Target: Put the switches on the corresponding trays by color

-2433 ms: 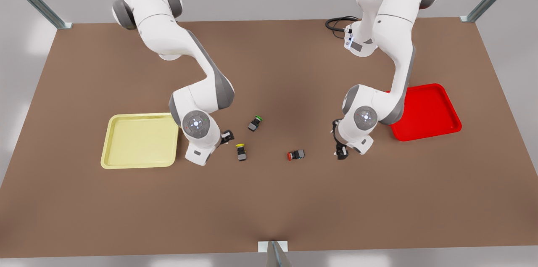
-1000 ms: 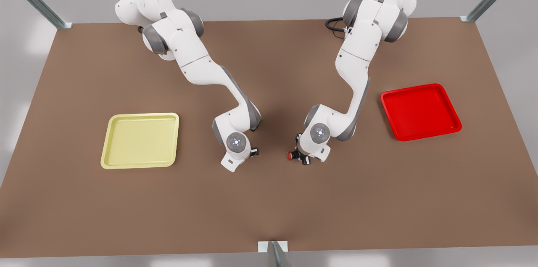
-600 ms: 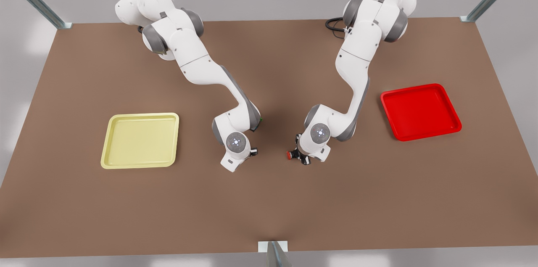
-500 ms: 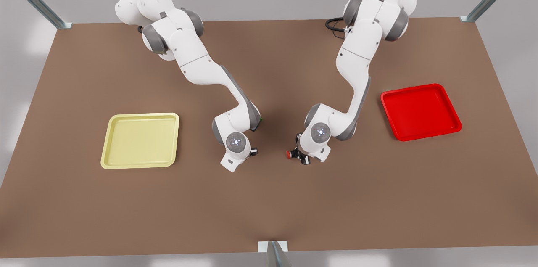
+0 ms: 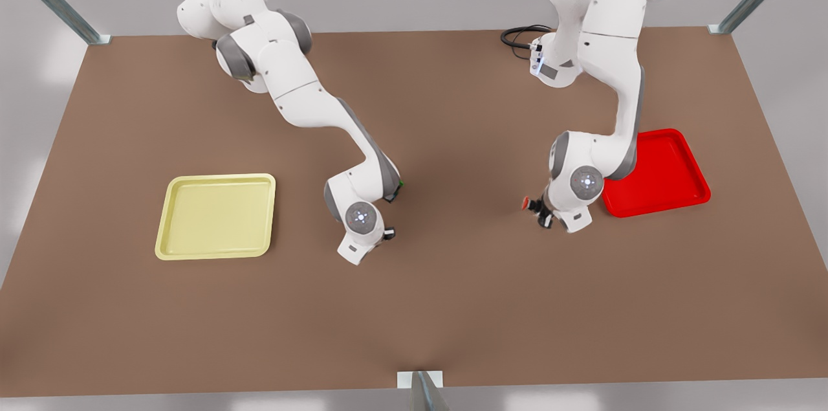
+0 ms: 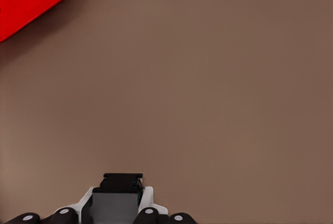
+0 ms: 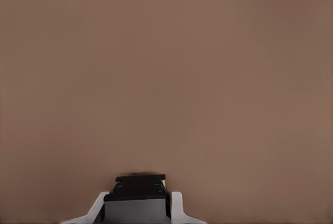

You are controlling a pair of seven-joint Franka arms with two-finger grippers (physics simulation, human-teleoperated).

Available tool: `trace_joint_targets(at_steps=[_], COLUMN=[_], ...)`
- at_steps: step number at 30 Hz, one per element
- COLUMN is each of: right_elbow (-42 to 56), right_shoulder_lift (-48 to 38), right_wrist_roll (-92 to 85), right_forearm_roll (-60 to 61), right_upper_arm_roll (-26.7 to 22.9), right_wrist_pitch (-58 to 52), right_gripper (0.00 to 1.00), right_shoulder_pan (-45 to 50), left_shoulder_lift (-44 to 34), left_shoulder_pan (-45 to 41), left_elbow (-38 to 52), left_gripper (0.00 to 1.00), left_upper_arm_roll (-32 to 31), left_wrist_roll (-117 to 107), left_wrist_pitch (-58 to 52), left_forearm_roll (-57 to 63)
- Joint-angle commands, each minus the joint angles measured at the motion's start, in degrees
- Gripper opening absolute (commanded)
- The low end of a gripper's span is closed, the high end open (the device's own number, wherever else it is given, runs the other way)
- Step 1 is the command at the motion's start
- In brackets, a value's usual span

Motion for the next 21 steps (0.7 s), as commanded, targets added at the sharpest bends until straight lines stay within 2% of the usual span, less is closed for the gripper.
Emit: trace_joint_targets(at_steps=[1, 5, 8, 12, 14, 16, 19, 20, 21], right_elbow=[-0.09, -4.05, -10.55, -21.36, -24.79, -31.47, -32.96, -33.23, -33.32], right_shoulder_lift=[-0.27, -3.96, -9.5, -17.67, -19.26, -23.3, -24.0, -24.0, -24.0], right_wrist_roll=[0.1, -1.57, -3.24, -6.67, -6.58, -6.76, -11.41, -14.05, -16.33], right_forearm_roll=[-0.25, -1.12, -5.17, -8.06, -10.18, -12.81, -13.08, -13.08, -13.08], right_upper_arm_roll=[0.01, 0.0, 0.44, 0.71, 0.71, 0.71, 0.01, -0.61, -0.96], right_wrist_pitch=[-0.05, 0.13, 0.3, 1.09, 1.97, 4.26, 4.17, 4.26, 4.26], right_gripper=[0.48, 0.48, 0.48, 0.48, 0.48, 0.48, 0.48, 0.48, 0.48], right_shoulder_pan=[-0.11, -2.74, -6.34, -9.6, -10.65, -13.2, -16.89, -18.3, -19.44], left_shoulder_lift=[-0.26, -4.57, -7.73, -7.38, -6.15, -4.22, 0.08, 0.79, 0.7], left_shoulder_pan=[-0.21, -0.21, -0.21, -0.21, 1.02, 5.06, 6.12, 6.12, 6.03], left_elbow=[-0.4, -9.19, -14.82, -21.32, -21.24, -21.24, -20.97, -20.8, -20.71], left_gripper=[0.49, 0.49, 0.49, 0.5, 0.52, 0.52, 0.54, 0.85, 1.0], left_upper_arm_roll=[0.68, 7.63, 15.71, 26.35, 29.6, 29.6, 29.25, 28.9, 28.9], left_wrist_roll=[1.29, 13.6, 25.9, 42.86, 49.28, 54.99, 56.84, 56.76, 56.76], left_wrist_pitch=[0.03, 4.6, 5.91, 12.07, 13.04, 15.58, 17.43, 17.43, 17.17], left_forearm_roll=[-0.18, -0.18, -0.18, -0.18, -0.27, -0.36, -0.71, -0.88, -1.32])
